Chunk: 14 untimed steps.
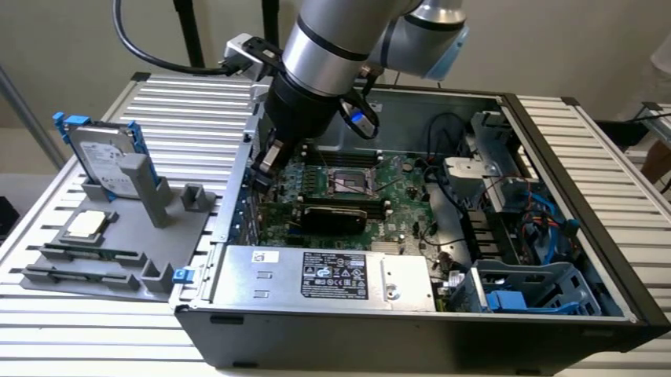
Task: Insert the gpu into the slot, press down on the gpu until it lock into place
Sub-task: 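Press down on the gpu until it lock into place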
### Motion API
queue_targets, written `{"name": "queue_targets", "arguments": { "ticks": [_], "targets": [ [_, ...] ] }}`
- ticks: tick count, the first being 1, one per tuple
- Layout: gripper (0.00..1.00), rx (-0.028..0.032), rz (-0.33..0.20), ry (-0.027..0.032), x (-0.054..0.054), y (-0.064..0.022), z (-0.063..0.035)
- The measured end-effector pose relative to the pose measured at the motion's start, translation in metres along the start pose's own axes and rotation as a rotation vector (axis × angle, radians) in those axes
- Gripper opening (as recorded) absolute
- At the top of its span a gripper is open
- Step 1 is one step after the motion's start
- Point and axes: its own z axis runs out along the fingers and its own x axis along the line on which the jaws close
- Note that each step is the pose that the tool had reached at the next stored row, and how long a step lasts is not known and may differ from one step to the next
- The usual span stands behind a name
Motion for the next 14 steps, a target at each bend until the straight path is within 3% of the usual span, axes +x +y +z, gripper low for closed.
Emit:
{"name": "queue_targets", "arguments": {
  "ticks": [5,14],
  "targets": [
    [0.11,0.0055,0.003,0.005,-0.0002,-0.0001,0.0011],
    [0.11,0.0144,0.005,0.005,-0.0012,0.0001,0.0026]
  ]
}}
